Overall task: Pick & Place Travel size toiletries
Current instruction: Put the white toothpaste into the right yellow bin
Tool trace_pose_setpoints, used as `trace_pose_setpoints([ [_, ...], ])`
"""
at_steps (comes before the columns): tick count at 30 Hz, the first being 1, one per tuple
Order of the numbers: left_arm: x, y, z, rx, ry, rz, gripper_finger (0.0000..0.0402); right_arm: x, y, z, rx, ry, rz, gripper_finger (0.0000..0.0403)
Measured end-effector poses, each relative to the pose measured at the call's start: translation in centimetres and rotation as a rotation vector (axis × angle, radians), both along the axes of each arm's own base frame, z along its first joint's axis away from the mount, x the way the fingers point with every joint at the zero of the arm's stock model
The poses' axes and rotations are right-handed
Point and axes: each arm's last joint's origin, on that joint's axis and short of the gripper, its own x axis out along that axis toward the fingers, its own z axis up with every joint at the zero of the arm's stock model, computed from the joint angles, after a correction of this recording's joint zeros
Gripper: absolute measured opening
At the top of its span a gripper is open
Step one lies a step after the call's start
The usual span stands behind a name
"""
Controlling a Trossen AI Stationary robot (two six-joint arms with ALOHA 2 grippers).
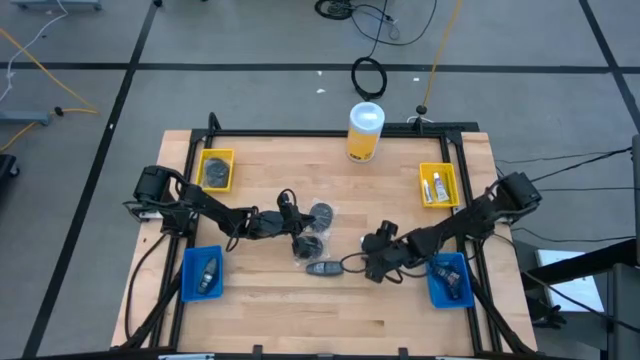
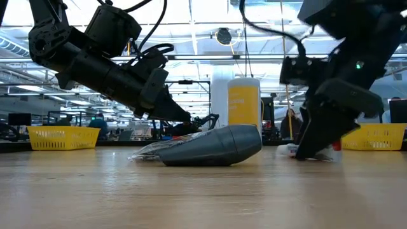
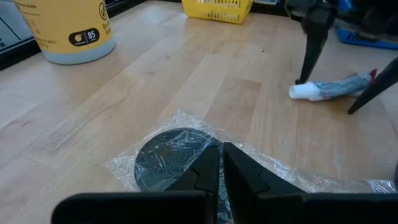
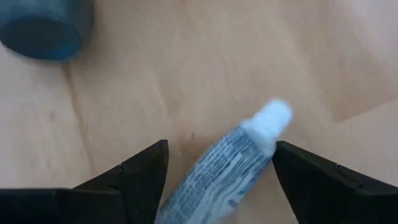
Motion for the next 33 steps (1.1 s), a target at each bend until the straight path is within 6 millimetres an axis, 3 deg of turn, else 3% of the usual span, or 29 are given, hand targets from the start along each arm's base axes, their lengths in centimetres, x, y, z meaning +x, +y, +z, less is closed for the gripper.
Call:
trace_pose_setpoints([
  [5,0.0,0.0,0.0,0.0,0.0,0.0,0.0021,0.1,-0.6,-0.4,0.006,0.038,-0.012,0.0243],
  [16,0.0,0.0,0.0,0.0,0.002,0.0,0.0021,-0.6,-0.7,0.5,0.003,0.067,0.041,0.0109],
  [21,0.0,0.0,0.0,0.0,0.002,0.0,0.0021,-1.3,-1.4,1.2,-0.101,0.085,-0.006,0.007],
  [26,0.0,0.0,0.0,0.0,0.001,0.0,0.0021,-2.4,-4.1,3.1,-0.229,0.09,-0.165,0.0055],
  [33,0.0,0.0,0.0,0.0,0.001,0.0,0.0021,-5.8,-10.7,5.8,-0.328,0.205,-0.561,0.0054],
])
